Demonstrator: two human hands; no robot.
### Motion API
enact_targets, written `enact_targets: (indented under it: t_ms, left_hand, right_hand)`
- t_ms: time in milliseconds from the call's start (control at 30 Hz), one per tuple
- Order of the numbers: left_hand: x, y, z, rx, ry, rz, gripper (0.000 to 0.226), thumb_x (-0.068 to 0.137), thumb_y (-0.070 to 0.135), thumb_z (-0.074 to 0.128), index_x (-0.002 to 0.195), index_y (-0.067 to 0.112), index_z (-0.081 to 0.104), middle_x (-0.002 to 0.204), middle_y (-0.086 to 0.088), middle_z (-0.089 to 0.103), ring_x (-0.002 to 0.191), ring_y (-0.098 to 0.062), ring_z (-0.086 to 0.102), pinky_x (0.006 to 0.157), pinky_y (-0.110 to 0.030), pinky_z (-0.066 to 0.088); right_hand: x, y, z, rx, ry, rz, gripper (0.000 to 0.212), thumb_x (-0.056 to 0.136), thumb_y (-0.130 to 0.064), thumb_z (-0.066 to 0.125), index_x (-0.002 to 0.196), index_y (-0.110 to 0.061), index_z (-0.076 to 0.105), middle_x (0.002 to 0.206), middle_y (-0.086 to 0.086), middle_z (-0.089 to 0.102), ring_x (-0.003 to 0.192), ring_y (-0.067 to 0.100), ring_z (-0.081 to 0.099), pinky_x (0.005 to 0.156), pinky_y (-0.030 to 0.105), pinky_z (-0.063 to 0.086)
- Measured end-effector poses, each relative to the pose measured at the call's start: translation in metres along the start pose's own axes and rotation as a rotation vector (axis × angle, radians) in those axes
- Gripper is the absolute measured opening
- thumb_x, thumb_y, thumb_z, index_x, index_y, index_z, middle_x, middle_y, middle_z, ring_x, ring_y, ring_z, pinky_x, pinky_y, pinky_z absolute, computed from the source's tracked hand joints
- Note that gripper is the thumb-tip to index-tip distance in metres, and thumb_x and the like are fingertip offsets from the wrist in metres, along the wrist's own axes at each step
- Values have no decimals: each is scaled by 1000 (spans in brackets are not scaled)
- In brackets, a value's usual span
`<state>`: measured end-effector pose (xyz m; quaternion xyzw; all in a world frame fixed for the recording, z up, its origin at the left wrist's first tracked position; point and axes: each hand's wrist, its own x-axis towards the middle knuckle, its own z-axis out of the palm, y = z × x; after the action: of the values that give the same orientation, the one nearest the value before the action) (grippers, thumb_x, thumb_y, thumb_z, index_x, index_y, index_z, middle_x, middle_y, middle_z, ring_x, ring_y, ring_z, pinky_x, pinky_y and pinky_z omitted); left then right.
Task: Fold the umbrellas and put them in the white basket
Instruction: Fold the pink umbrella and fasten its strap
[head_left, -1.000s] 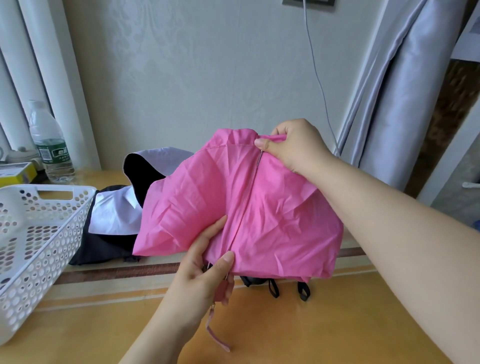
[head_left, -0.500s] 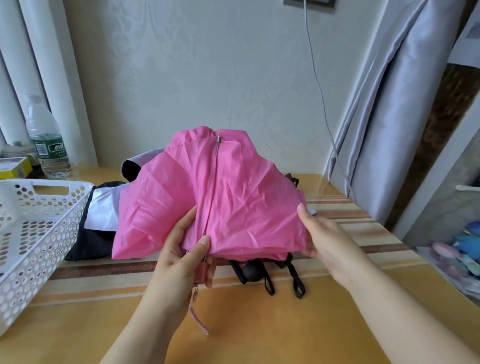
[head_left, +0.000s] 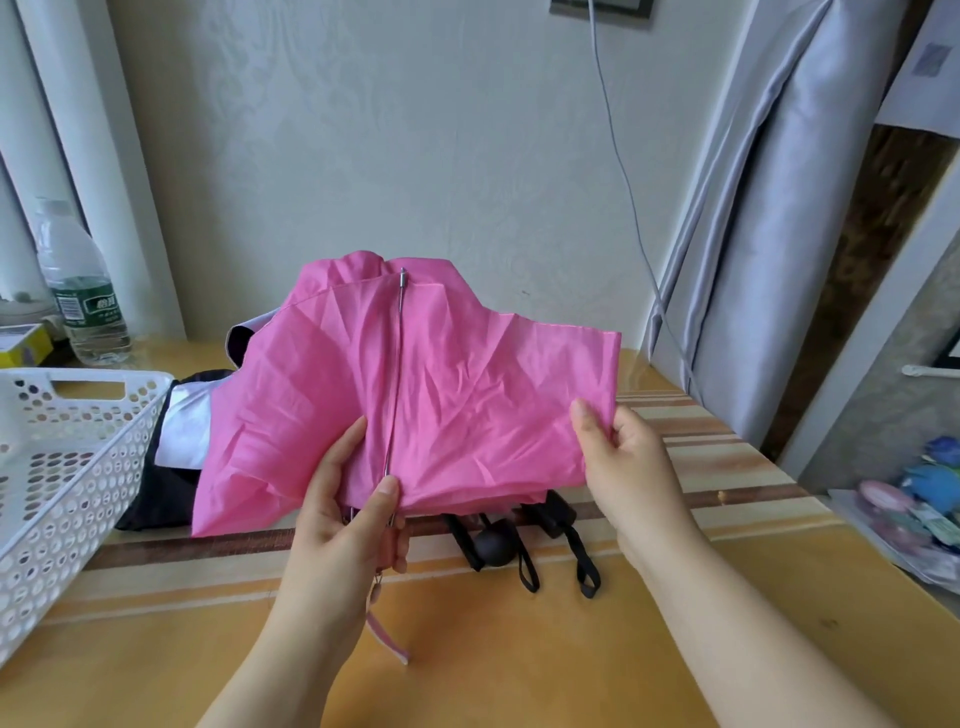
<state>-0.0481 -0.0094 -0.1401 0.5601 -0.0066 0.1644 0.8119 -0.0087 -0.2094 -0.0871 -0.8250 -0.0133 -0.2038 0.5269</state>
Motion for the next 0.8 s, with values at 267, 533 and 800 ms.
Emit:
enact_targets:
  t_ms: [267, 533, 800]
  left_hand:
    - [-3, 7, 6, -173, -4, -100, 47, 89, 2, 53, 121, 36, 58, 51, -6, 44, 39, -17, 43, 36, -21, 35]
    - [-2, 10, 3, -231, -1, -121, 47, 88, 7, 52, 124, 37, 56, 54, -4, 49, 41, -17, 46, 37, -22, 39]
    - [-4, 5, 3, -170, -4, -98, 48, 94, 4, 49, 126, 38, 54, 53, -6, 49, 41, -17, 47, 38, -22, 39]
  right_hand:
    - [4, -2, -4, -122, 115, -105, 41, 101, -34, 39, 83, 2, 48, 54, 6, 40, 36, 12, 51, 36, 24, 45]
    - [-7, 14, -4, 528, -332, 244, 93, 72, -40, 76, 146, -46, 22, 131, 2, 58, 111, 17, 65, 98, 42, 50]
    - [-16, 0, 10, 242, -196, -5, 87, 85, -5, 68, 139, -58, 26, 136, -25, 47, 96, -18, 57, 73, 10, 49]
